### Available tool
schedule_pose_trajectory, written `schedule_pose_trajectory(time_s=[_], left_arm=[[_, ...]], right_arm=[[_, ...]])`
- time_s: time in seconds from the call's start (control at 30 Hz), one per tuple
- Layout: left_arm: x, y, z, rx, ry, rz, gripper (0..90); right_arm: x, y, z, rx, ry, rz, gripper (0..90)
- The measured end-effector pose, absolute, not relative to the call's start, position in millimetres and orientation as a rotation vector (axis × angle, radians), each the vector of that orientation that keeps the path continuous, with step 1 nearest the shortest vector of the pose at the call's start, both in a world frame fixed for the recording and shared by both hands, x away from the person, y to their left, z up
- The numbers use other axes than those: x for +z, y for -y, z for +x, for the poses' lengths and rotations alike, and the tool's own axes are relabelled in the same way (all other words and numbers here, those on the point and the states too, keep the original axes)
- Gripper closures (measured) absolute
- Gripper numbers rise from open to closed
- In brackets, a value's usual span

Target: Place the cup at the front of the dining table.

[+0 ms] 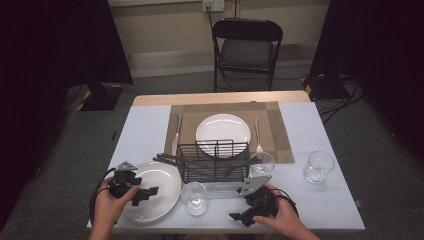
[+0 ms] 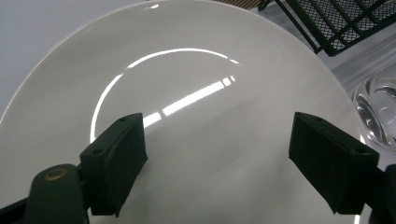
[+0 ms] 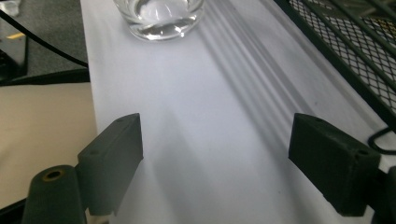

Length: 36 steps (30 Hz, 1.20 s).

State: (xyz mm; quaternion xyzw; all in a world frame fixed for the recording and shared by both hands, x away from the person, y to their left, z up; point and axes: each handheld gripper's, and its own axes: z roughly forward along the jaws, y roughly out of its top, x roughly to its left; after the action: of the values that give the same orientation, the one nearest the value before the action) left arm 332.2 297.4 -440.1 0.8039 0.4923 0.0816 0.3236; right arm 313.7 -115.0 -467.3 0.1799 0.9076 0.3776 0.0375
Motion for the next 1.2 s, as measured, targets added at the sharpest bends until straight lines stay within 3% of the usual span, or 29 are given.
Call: schedule_pose_trajectory(time_s=[1.2], left_arm=[[-429.9, -292.8, 327.6, 0.224, -1.259, 2.133, 18.3]], right_arm=[[-481.2, 133.1, 314.6, 1.196, -2.739, 0.411, 14.3]])
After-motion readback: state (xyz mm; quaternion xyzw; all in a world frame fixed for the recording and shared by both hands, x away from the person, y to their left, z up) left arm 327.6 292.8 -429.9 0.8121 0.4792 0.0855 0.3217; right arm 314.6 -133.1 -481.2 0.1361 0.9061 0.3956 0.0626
